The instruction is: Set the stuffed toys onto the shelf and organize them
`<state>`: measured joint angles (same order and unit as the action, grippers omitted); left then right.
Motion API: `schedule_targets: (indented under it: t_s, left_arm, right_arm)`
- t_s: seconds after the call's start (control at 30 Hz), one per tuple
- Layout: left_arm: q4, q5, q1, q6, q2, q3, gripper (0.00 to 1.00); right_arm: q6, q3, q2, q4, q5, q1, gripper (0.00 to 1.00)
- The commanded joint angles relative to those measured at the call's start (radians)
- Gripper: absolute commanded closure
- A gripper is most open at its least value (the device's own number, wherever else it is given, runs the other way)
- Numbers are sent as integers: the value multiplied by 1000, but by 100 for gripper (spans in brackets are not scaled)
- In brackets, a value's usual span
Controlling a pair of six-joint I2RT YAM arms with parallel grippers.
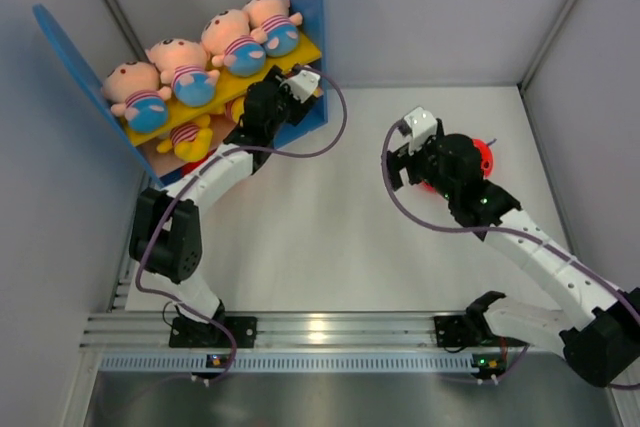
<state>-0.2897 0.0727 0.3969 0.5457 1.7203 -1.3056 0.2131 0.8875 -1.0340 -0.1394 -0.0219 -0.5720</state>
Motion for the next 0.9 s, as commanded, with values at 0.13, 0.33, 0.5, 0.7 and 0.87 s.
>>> schedule_targets:
  t_s: [0.13,0.33,0.5,0.7,0.87]
  left_arm:
    - [211,-117,-3,-59,-120,-30,20]
    - [448,-228,6,-93,-189,-61,19]
    - [564,-270,14,-96,-255,-38,20]
    - [682,-306,17,-112,-372,-4,20]
    - [797,-341,17,-95,-507,98,21]
  right_arm:
    - [-487,151,-139,-237,-214,222,8]
    - [-707,145,-241,-335,-208,515,9]
    - [-704,127,-345,-270,-185,632,10]
    - [-698,126,-535,-167,-99,701,11]
    - [-664,160,-684,-59,95,701,29]
